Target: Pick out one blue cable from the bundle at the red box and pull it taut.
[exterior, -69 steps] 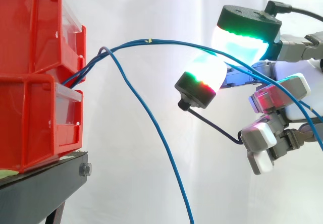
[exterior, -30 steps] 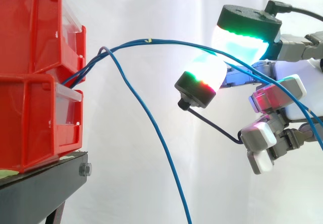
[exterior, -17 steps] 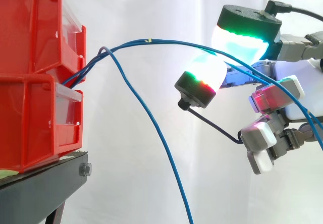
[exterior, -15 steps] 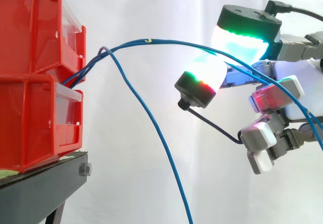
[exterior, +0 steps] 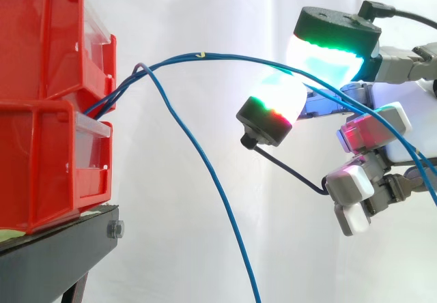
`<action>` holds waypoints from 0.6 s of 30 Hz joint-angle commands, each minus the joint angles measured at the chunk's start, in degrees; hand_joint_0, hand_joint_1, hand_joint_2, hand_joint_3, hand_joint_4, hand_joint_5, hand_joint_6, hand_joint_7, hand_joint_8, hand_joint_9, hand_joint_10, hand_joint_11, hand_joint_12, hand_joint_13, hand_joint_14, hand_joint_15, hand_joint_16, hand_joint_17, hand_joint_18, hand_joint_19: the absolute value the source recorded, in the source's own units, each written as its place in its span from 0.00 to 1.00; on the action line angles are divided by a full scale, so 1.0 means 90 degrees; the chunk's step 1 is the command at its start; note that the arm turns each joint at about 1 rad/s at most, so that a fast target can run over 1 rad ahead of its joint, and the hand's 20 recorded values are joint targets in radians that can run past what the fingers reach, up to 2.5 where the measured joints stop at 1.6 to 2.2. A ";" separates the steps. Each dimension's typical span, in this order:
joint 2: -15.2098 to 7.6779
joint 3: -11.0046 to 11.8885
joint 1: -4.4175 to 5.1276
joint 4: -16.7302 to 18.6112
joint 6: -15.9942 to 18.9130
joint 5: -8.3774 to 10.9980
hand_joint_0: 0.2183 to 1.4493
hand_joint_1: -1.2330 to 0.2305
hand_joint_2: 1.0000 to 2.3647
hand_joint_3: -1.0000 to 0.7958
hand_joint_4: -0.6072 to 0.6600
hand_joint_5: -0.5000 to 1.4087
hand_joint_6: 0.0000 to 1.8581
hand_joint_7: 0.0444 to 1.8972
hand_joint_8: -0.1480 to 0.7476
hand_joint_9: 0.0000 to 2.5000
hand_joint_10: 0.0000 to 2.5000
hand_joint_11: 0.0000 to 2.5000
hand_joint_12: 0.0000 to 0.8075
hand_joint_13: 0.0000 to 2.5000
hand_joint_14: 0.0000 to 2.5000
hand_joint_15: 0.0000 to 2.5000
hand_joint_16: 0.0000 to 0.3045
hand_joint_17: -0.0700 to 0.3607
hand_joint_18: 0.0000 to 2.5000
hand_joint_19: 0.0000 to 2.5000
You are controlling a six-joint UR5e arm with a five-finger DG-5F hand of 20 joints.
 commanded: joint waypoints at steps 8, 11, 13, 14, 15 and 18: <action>0.0001 0.0000 0.0000 0.0000 0.0000 0.0001 0.29 0.27 0.07 0.49 0.34 0.26 0.45 0.56 0.50 0.59 0.01 0.26 0.53 0.44 0.01 0.23 0.21 0.50 0.36 0.23; 0.0001 0.0000 0.0000 0.0000 0.0000 0.0001 0.29 0.27 0.07 0.49 0.34 0.26 0.45 0.56 0.50 0.59 0.01 0.25 0.53 0.44 0.01 0.24 0.21 0.50 0.37 0.22; 0.0001 0.0000 0.0000 0.0000 0.0000 0.0001 0.29 0.27 0.07 0.49 0.34 0.26 0.45 0.56 0.50 0.59 0.01 0.25 0.53 0.44 0.01 0.24 0.21 0.50 0.37 0.23; 0.0001 -0.0009 0.0000 0.0000 0.0000 0.0001 0.29 0.27 0.07 0.49 0.34 0.26 0.45 0.56 0.50 0.59 0.01 0.26 0.53 0.44 0.01 0.24 0.21 0.50 0.37 0.22; 0.0001 0.0000 0.0000 0.0000 0.0000 0.0001 0.29 0.27 0.07 0.49 0.34 0.26 0.45 0.56 0.50 0.59 0.01 0.26 0.53 0.44 0.01 0.23 0.21 0.50 0.37 0.23; 0.0001 0.0000 0.0000 0.0000 0.0000 0.0001 0.29 0.27 0.07 0.49 0.34 0.26 0.45 0.56 0.49 0.59 0.01 0.26 0.53 0.44 0.01 0.24 0.21 0.50 0.37 0.23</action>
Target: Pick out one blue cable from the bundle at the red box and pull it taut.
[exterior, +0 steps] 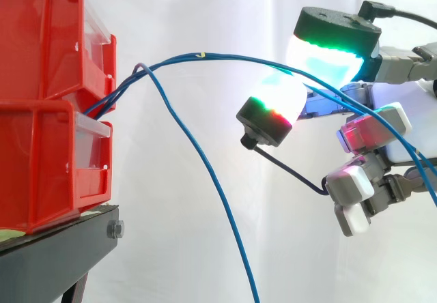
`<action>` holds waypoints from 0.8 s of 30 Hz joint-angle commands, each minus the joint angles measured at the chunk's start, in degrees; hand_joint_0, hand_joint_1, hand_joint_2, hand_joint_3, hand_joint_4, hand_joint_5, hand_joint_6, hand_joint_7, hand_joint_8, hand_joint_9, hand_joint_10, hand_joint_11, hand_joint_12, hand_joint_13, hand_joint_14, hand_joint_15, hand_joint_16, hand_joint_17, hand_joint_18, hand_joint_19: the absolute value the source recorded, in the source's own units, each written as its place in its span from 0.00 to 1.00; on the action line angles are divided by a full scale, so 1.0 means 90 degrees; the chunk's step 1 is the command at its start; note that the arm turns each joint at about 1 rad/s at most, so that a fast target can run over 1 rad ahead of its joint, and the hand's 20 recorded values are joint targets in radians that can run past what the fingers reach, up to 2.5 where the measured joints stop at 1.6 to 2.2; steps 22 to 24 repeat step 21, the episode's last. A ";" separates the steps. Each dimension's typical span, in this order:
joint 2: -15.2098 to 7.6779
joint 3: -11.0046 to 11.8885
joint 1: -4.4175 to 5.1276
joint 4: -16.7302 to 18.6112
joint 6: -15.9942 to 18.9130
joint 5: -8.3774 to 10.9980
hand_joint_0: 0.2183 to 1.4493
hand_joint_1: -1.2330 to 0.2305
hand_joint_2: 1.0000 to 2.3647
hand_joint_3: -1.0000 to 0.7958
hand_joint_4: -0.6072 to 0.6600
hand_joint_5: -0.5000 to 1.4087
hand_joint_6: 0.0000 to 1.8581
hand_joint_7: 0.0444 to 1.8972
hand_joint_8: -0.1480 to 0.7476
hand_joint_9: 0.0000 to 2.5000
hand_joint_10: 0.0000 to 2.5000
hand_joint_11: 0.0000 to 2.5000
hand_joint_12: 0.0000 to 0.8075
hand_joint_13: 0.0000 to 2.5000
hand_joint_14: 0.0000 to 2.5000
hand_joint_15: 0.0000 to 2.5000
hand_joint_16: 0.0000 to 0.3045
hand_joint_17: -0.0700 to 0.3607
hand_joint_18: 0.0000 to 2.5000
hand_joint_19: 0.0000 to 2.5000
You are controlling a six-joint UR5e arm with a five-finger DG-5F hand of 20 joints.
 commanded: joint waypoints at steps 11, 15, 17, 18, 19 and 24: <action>0.0004 0.0001 0.0000 0.0000 0.0000 -0.0009 0.29 0.27 0.07 0.49 0.34 0.26 0.45 0.56 0.50 0.59 0.01 0.26 0.53 0.44 0.01 0.23 0.21 0.50 0.37 0.23; 0.0004 0.0001 0.0000 0.0000 0.0000 0.0001 0.29 0.27 0.07 0.49 0.34 0.26 0.45 0.56 0.50 0.59 0.01 0.26 0.54 0.44 0.01 0.24 0.21 0.50 0.37 0.22; 0.0004 0.0001 0.0000 0.0000 0.0000 0.0001 0.29 0.27 0.07 0.49 0.34 0.26 0.45 0.56 0.50 0.59 0.01 0.27 0.53 0.44 0.01 0.24 0.21 0.50 0.37 0.22; 0.0004 0.0001 0.0000 0.0000 0.0000 0.0001 0.29 0.27 0.07 0.49 0.34 0.26 0.45 0.56 0.50 0.59 0.01 0.26 0.53 0.44 0.01 0.24 0.21 0.50 0.37 0.23; 0.0004 0.0001 0.0000 0.0000 0.0000 0.0001 0.29 0.27 0.07 0.49 0.34 0.26 0.45 0.56 0.50 0.59 0.01 0.26 0.53 0.44 0.01 0.24 0.21 0.50 0.37 0.23; 0.0004 0.0001 0.0000 0.0000 0.0000 0.0001 0.29 0.27 0.07 0.49 0.34 0.26 0.45 0.56 0.50 0.59 0.01 0.26 0.53 0.44 0.01 0.23 0.21 0.50 0.37 0.23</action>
